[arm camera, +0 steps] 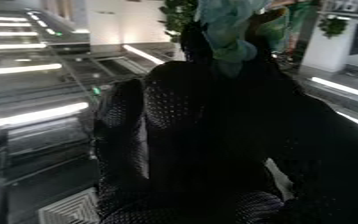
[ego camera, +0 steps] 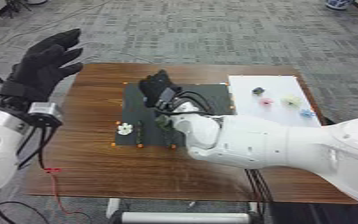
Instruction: Arrange flowers
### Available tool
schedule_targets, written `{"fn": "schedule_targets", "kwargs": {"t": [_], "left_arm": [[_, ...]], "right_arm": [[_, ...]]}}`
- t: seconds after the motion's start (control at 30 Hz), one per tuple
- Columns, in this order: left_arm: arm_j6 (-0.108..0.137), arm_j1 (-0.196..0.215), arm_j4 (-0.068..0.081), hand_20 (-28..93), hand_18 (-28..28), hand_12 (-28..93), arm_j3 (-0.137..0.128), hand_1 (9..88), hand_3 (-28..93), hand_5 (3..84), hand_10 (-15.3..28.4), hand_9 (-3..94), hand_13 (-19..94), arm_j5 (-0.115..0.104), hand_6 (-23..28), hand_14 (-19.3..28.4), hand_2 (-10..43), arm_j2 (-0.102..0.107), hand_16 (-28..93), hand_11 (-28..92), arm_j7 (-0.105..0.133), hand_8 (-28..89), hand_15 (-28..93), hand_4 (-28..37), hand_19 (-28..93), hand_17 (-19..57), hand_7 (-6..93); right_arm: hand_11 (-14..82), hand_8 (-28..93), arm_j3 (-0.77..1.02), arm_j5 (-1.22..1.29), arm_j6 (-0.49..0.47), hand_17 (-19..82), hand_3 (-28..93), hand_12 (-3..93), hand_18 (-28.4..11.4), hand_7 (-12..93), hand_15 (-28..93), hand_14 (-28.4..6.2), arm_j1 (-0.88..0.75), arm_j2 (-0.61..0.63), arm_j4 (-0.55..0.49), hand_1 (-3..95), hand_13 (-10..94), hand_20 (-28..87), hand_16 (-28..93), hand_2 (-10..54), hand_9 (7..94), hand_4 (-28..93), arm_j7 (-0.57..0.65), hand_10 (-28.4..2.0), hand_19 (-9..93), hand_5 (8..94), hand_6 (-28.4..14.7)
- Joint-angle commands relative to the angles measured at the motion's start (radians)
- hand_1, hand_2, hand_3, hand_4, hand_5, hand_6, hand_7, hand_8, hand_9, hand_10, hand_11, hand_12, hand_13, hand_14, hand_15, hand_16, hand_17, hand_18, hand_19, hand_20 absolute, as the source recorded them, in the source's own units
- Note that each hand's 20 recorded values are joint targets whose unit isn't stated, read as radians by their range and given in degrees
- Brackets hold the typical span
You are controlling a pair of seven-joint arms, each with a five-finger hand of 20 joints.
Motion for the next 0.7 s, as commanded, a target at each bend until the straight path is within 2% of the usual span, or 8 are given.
{"fn": "schedule_targets", "kwargs": {"t": [0.03, 0.07, 0.1, 0.23, 0.37, 0.7], "left_arm": [[0.034, -0.066, 0.012, 12, 18.8, 26, 0.046, 25.7, 70, 24.6, 9.0, 16.3, 5, 0.005, 2.7, 11.3, -3.2, 0.019, 4, 6, 0.037, -7, 26, -24.6, 35, -13.4, 17.7], [0.045, -0.075, 0.013, 12, 18.9, 26, 0.06, 25.6, 70, 24.8, 9.1, 16.4, 5, 0.003, 2.7, 11.4, -3.2, 0.021, 5, 7, 0.048, -7, 26, -24.6, 35, -13.5, 18.2], [0.046, -0.089, 0.018, 12, 18.9, 24, 0.075, 25.6, 71, 25.1, 9.4, 16.9, 6, 0.001, 2.8, 11.7, -3.3, 0.022, 4, 9, 0.052, -8, 27, -24.6, 35, -13.5, 19.0], [0.021, -0.129, 0.032, 12, 19.5, 22, 0.108, 25.3, 71, 26.0, 9.7, 17.7, 7, 0.0, 2.6, 12.3, -3.7, 0.018, 4, 12, 0.041, -9, 31, -25.0, 37, -13.5, 19.8], [0.004, -0.166, 0.047, 8, 21.0, 18, 0.138, 24.3, 71, 26.0, 9.5, 18.1, 7, 0.0, 1.9, 12.8, -4.1, 0.013, -6, 17, 0.037, -9, 42, -25.9, 44, -13.4, 20.8], [-0.024, -0.196, 0.06, 4, 21.7, 16, 0.161, 23.7, 72, 25.8, 9.5, 18.0, 6, 0.0, 1.4, 13.1, -4.5, 0.003, -10, 21, 0.018, -10, 51, -26.4, 51, -13.1, 21.5]], "right_arm": [[22.9, -5, -0.062, -0.008, 0.03, 33, 89, 48.9, -18.2, 49, 59, -0.2, 0.048, -0.124, 0.026, 49.8, 76, 53, 43, -9.5, 85.1, -26, 0.01, -3.7, 78, 74.3, 3.2], [22.9, -5, -0.063, -0.016, 0.024, 33, 89, 48.8, -18.2, 49, 59, -0.2, 0.044, -0.131, 0.034, 49.9, 76, 53, 43, -9.5, 85.2, -26, 0.013, -3.5, 78, 74.2, 3.4], [22.9, -6, -0.069, -0.017, 0.03, 33, 89, 48.7, -18.3, 49, 59, -0.3, 0.042, -0.137, 0.045, 49.8, 76, 53, 43, -9.5, 85.4, -26, 0.013, -3.4, 78, 74.1, 3.6], [22.6, -6, -0.067, -0.042, 0.032, 33, 89, 48.7, -18.3, 50, 61, -0.8, 0.022, -0.152, 0.087, 48.9, 75, 53, 42, -9.5, 86.0, -27, 0.032, -2.9, 78, 74.1, 4.3], [21.9, -6, -0.066, -0.058, 0.022, 33, 90, 48.7, -18.1, 51, 63, -0.9, 0.006, -0.168, 0.131, 48.0, 76, 53, 42, -9.5, 87.4, -28, 0.053, -2.0, 78, 74.8, 5.4], [17.6, -7, -0.049, -0.136, -0.038, 33, 90, 46.4, -19.0, 48, 69, -1.4, -0.046, -0.185, 0.169, 46.9, 75, 54, 39, -9.5, 91.1, -28, 0.111, -1.1, 79, 78.2, 7.1]]}}
